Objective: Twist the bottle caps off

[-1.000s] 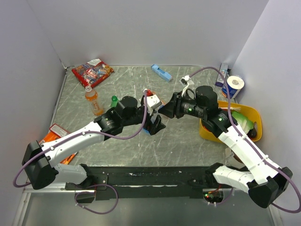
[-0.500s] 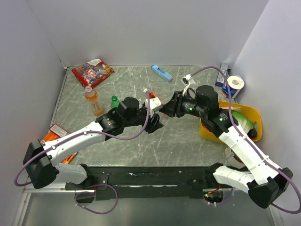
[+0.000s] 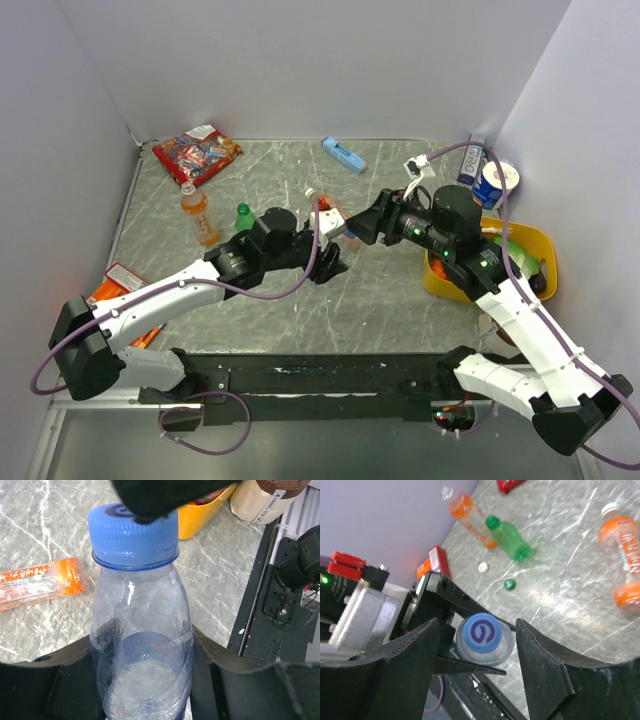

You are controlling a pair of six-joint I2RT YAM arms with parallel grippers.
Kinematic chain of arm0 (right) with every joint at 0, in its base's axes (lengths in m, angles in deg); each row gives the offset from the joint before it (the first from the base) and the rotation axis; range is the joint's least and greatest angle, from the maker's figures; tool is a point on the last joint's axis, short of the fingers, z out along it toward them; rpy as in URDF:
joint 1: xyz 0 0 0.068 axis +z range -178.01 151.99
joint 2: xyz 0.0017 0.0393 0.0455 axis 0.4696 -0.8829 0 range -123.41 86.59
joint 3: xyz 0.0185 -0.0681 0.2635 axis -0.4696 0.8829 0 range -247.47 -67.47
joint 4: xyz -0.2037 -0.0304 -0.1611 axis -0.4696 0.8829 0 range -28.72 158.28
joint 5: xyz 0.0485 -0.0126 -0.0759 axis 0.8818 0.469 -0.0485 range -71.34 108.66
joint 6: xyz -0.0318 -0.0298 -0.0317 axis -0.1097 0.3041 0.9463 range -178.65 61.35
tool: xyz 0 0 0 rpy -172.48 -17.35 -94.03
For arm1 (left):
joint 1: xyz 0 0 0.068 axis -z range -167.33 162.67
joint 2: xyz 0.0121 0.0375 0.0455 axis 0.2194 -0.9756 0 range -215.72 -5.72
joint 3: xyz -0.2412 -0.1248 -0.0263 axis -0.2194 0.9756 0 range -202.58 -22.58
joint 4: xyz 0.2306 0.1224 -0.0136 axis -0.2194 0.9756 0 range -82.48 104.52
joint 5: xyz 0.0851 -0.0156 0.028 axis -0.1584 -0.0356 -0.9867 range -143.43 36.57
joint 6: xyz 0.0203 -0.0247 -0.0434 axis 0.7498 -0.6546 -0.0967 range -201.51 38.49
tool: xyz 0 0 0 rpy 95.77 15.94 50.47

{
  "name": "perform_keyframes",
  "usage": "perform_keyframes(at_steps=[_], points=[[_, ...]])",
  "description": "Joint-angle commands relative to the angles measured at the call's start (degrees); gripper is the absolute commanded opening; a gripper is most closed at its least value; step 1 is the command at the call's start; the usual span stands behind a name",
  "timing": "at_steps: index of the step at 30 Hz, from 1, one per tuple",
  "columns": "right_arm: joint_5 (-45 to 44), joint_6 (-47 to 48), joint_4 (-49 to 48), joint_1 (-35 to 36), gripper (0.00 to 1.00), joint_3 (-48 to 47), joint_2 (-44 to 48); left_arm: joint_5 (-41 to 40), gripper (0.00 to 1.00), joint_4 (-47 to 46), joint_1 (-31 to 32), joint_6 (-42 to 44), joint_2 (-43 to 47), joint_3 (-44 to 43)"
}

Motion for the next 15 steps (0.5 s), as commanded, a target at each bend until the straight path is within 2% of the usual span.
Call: perform_keyframes(at_steps=[1, 7, 15], points=[[-2.9, -0.5, -2.0, -0.2, 0.67, -0.5, 0.0, -0.2, 0.50, -1.7, 0.5, -0.6, 0.3, -0.1], [-1.1, -1.4, -2.5, -0.2, 0.63, 0.5, -0.7, -1.2, 0.50, -1.8, 0.5, -1.0, 0.1, -0.2], [1.1, -3.1, -4.8, 0.3, 0.62, 2.4, -0.4, -2.2, 0.50, -1.8, 0.5, -1.4, -0.4, -0.3]])
